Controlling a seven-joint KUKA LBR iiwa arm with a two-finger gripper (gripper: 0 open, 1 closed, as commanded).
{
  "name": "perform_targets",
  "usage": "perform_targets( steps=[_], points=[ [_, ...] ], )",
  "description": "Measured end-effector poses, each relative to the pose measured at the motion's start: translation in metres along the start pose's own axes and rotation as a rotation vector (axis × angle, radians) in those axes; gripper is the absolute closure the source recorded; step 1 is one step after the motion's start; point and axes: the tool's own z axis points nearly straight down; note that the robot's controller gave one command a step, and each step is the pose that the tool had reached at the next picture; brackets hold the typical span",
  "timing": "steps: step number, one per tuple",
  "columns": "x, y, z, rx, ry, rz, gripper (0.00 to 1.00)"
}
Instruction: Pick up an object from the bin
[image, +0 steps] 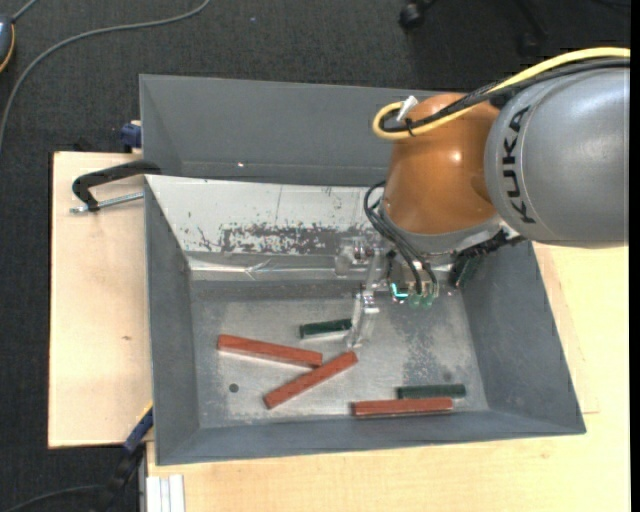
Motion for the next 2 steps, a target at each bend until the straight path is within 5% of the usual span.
perform_targets(
  steps=[1, 2],
  points=[
    [-0.0029, 0.0024, 0.1024, 0.001, -0.002, -0.371, 0.0],
    [-0.0053, 0.003, 0.0986, 0.0, -0.009, -0.37, 1.0]
  ],
)
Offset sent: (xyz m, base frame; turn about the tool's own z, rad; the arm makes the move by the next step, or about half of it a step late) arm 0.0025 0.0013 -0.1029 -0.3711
